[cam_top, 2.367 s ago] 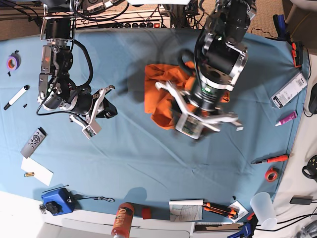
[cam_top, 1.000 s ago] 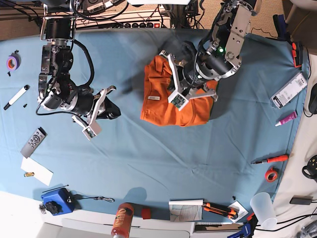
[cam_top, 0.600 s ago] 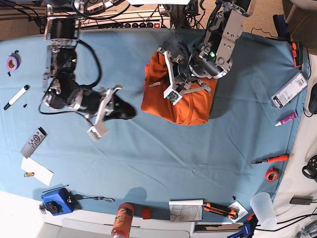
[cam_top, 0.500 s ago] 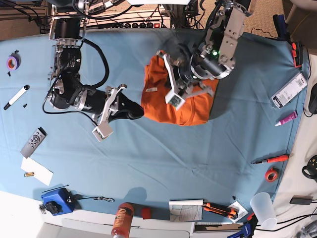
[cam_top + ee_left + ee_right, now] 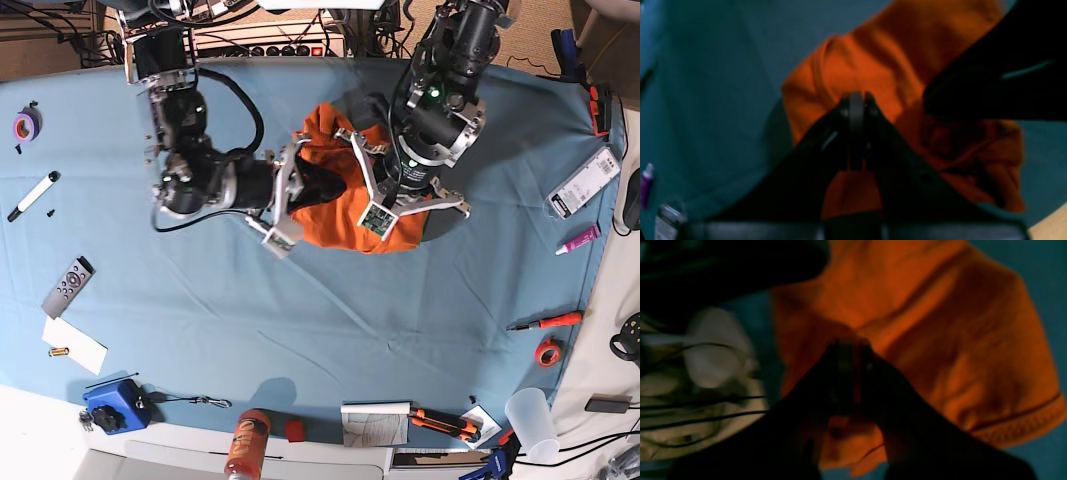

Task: Layout the t-shirt on the table in an organized manner, then fold the t-shirt properly
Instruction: 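Grasp the shirt bundle with both grippers and fold it over, then drag the shirt bundle with the right gripper away from the left gripper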

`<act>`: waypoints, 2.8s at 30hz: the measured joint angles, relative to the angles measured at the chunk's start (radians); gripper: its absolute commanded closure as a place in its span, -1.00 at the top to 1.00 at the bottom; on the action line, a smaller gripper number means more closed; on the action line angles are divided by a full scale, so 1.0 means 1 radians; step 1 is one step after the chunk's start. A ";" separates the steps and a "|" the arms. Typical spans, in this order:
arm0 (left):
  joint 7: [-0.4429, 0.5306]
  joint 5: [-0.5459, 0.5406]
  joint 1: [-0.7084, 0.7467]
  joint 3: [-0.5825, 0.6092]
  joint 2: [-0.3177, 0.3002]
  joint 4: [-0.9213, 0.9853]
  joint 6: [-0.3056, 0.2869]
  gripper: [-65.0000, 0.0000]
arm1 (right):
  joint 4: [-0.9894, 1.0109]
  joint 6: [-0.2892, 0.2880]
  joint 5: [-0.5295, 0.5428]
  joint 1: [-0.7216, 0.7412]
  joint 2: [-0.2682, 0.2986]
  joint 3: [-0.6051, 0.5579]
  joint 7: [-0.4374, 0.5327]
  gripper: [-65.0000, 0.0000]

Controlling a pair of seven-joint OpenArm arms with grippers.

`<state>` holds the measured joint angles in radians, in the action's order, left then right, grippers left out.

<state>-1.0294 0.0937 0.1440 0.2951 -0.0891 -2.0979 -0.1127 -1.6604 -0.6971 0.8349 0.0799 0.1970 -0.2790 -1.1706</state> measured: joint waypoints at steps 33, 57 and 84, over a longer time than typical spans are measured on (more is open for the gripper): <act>-0.065 -0.219 0.009 -0.323 0.006 -0.037 0.005 -1.00 | -0.225 0.000 -0.063 -0.027 -0.013 0.223 -0.097 0.00; -0.058 -0.222 0.033 -0.323 0.006 -0.037 0.005 -1.00 | 0.128 0.042 0.190 -0.133 -0.064 0.355 -0.139 0.00; -0.032 -0.226 0.033 -0.323 0.006 -0.037 0.005 -1.00 | 0.226 0.019 0.004 -0.060 -0.137 0.043 -0.032 -1.00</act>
<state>-1.0611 -0.1326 0.1768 -0.0277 -0.0830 -2.1345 -0.1078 -1.4342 -0.6785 0.8391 0.0200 0.0601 -0.2363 -1.2022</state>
